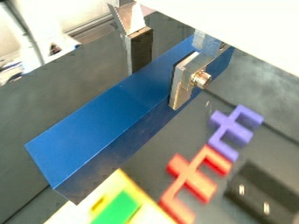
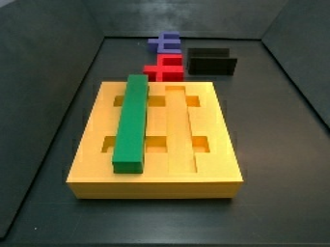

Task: Pick up the blue object. Move up. Move to above the board. Insert the blue object.
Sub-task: Move to above the board, then insert the blue object.

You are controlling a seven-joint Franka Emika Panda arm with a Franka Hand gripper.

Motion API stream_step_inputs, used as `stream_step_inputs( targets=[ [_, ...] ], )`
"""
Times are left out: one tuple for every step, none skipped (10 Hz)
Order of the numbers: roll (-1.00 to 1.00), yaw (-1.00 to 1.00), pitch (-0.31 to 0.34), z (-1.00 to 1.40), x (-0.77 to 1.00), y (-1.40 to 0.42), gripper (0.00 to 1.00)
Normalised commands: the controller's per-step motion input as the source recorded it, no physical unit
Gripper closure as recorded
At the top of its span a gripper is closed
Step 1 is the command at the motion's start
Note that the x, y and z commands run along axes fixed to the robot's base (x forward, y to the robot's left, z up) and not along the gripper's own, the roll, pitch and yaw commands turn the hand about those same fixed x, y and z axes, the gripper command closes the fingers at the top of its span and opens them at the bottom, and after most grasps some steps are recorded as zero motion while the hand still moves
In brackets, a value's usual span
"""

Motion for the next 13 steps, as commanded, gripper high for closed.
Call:
stream_step_inputs(
  targets=[
    [0.01, 0.0, 0.156, 0.19, 0.56, -1.4, 1.0],
    [0.01, 0.01, 0.154, 0.2, 0.6, -1.4, 1.0],
    [0.03, 0.01, 0.159, 0.12, 0.37, -0.77, 1.0],
    [0.04, 0.01, 0.158, 0.07, 0.23, -0.39, 1.0],
    [0.03, 0.01, 0.093, 0.05, 0.12, -0.18, 1.0],
    [0.03, 0.0, -0.01, -0.13, 0.0, 0.0, 1.0],
    [0.0, 0.0, -0.12, -0.54, 0.13, 0.0, 1.0],
    [-0.06, 0.01, -0.126, -0.93, 0.25, 0.02, 1.0],
    [0.0, 0.0, -0.076, -1.0, 0.22, 0.02, 1.0],
    [0.0, 0.02, -0.073, -1.0, 0.18, 0.0, 1.0],
    [0.0, 0.04, -0.05, -1.0, 0.22, 0.0, 1.0],
    [0.0, 0.09, -0.074, -1.0, 0.13, 0.0, 1.0],
    [0.0, 0.07, -0.1, -1.0, 0.18, -0.18, 1.0]
  ],
)
